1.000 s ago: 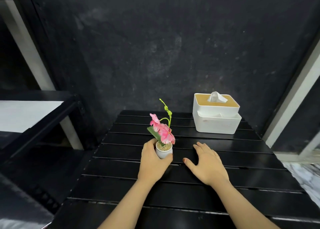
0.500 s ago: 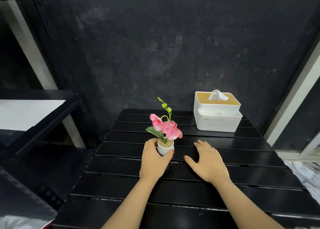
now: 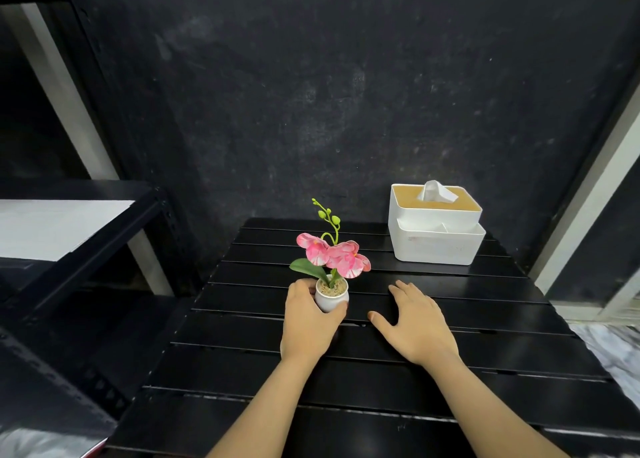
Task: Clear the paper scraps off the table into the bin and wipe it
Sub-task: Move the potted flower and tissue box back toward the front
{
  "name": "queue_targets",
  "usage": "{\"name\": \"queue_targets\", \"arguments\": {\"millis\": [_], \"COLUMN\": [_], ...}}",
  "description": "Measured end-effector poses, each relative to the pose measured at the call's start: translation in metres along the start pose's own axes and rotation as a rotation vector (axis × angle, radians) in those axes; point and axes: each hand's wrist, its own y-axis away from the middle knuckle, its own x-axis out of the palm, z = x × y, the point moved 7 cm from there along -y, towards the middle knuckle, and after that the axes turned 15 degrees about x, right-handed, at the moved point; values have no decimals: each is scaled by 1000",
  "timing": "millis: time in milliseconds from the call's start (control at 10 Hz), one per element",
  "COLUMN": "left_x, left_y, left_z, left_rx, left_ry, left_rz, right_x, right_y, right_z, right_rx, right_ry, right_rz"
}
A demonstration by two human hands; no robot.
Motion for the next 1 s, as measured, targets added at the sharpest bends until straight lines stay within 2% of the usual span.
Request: {"name": "queue_targets", "arguments": {"millis": [1000], "left_x": [-5], "left_y": [3], "left_z": [-2], "left_rx": [-6], "left_ry": [-43], "left_rz": [-50], "right_x": [0], "right_y": [-1], "right_z": [-1], "right_rx": [3], "right_ry": [2], "right_rz": [3]}}
